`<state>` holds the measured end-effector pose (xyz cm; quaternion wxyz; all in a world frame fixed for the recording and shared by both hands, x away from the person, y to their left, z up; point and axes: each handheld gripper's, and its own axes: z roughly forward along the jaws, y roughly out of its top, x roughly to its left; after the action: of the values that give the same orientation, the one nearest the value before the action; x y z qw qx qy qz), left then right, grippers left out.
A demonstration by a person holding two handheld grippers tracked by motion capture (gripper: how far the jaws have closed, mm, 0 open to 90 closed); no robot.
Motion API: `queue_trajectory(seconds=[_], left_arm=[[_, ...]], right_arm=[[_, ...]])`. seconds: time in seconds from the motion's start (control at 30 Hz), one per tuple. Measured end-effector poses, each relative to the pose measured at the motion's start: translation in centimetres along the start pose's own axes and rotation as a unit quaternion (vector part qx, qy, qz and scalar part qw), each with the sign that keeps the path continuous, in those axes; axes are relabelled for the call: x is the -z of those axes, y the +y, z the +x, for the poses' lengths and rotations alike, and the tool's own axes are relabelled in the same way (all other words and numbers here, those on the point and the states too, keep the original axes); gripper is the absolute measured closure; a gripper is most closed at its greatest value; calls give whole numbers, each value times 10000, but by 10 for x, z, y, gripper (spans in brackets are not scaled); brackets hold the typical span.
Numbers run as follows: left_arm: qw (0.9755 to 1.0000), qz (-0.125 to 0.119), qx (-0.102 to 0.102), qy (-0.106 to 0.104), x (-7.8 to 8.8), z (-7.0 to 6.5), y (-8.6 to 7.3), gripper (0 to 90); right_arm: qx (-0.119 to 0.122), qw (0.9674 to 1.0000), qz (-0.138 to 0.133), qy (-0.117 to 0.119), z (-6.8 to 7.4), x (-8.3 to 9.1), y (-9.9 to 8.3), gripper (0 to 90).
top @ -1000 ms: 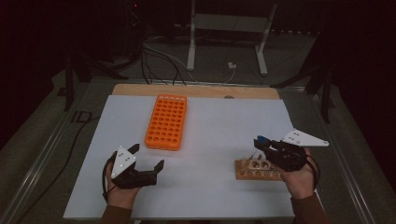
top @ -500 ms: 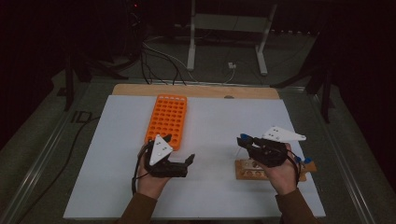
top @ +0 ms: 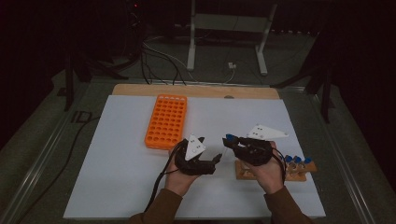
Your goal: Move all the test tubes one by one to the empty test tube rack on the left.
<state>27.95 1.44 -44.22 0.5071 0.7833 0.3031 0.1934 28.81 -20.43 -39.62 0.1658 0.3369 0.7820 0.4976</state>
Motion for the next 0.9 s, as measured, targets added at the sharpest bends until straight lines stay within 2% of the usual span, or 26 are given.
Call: queue_trajectory(seconds=[0.03,0.1,0.13,0.2,0.43,0.53,0.73,0.9], left_arm=[[10000,0,18,-35,-1,-1,1,231],[9998,-40,16,-170,-4,-4,3,337],[9998,-40,16,-170,-4,-4,3,371],[9995,-50,-30,-308,-5,-6,4,443],[9990,-138,47,-419,-6,-7,6,646],[9989,-124,55,-439,-6,-6,6,693],[9987,-191,96,-463,-6,-5,6,729],[9986,-171,38,-499,-6,-6,5,765]], right_arm=[[0,10000,0,0,0,0,0,767],[24,10000,15,41,3,-4,0,767],[10,10000,27,55,4,-5,0,766],[21,10000,30,79,5,-7,0,767],[4,9999,49,136,8,-12,0,766],[-5,9999,45,152,9,-12,0,767],[-42,9998,53,196,9,-14,-1,767],[-40,9998,73,207,9,-14,-1,766]])
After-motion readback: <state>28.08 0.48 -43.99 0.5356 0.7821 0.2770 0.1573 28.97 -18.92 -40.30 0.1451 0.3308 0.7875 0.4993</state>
